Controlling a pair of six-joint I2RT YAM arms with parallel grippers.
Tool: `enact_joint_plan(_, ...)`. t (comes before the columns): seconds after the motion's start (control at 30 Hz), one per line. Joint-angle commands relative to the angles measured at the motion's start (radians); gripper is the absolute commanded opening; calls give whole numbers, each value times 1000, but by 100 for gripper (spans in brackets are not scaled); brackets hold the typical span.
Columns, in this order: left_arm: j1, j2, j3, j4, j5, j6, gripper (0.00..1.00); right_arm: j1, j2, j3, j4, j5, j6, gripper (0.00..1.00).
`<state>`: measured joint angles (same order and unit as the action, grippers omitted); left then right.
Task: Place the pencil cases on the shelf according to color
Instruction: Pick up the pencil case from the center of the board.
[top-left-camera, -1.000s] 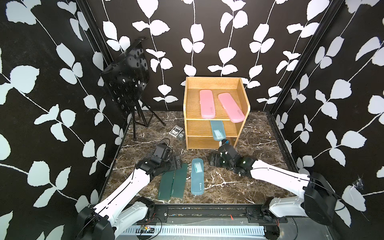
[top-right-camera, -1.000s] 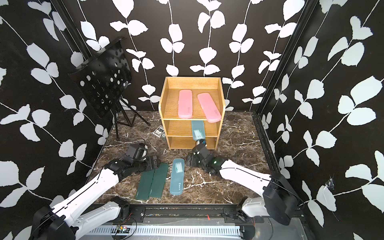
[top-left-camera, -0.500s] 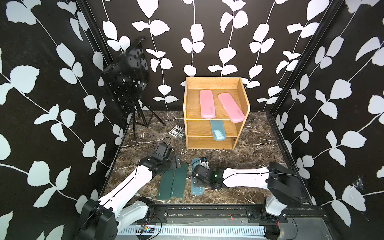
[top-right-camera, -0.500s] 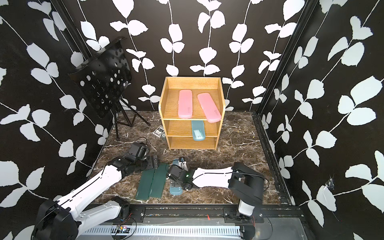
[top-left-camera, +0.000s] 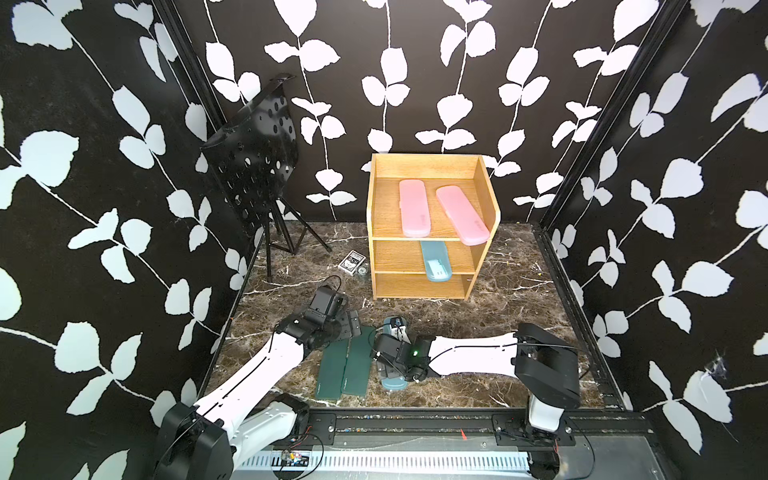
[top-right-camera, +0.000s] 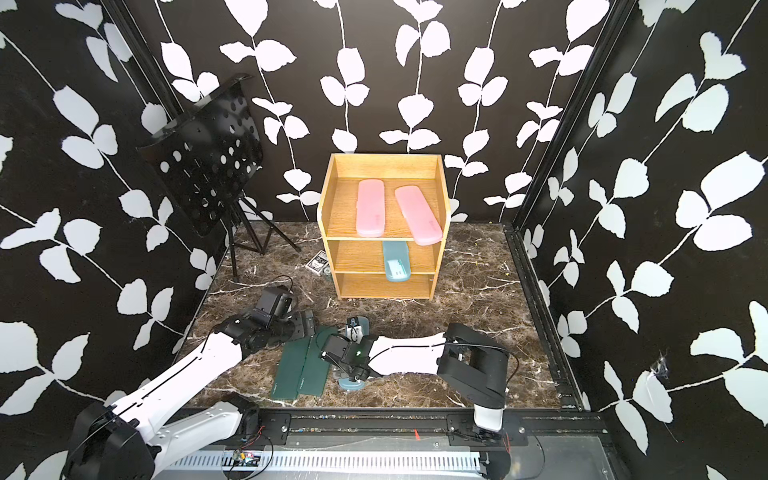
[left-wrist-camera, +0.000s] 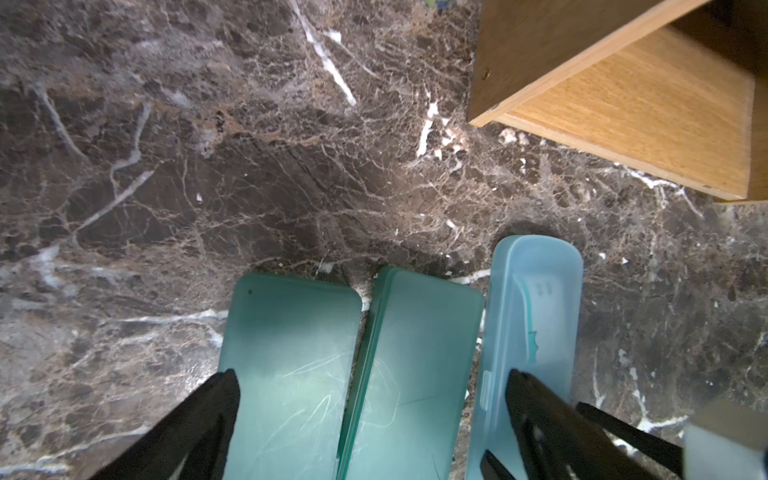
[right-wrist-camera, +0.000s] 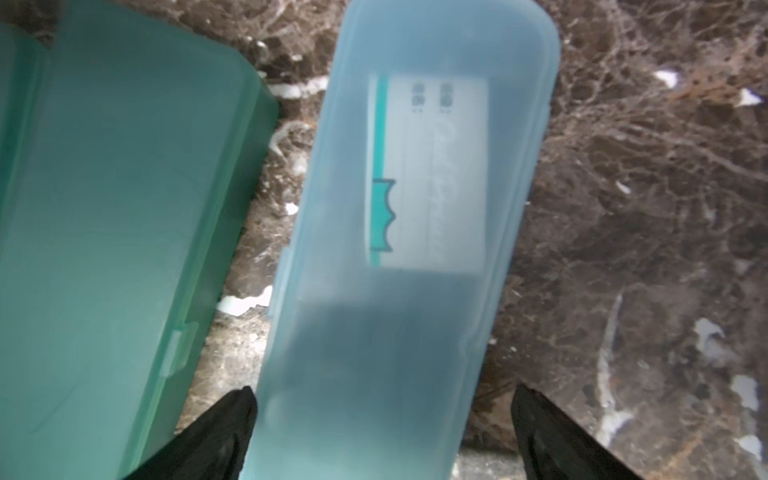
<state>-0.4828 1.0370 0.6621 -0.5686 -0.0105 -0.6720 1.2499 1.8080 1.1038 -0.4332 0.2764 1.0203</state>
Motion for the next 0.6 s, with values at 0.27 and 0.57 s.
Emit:
enact_joint_plan(0.27, 1, -38, -39, 9, 20, -47, 99, -32, -291, -263, 55, -51, -59, 99)
enact_joint_plan(0.57, 1, -63, -45, -30, 16, -35, 99, -5, -279, -318, 98, -87, -133, 99)
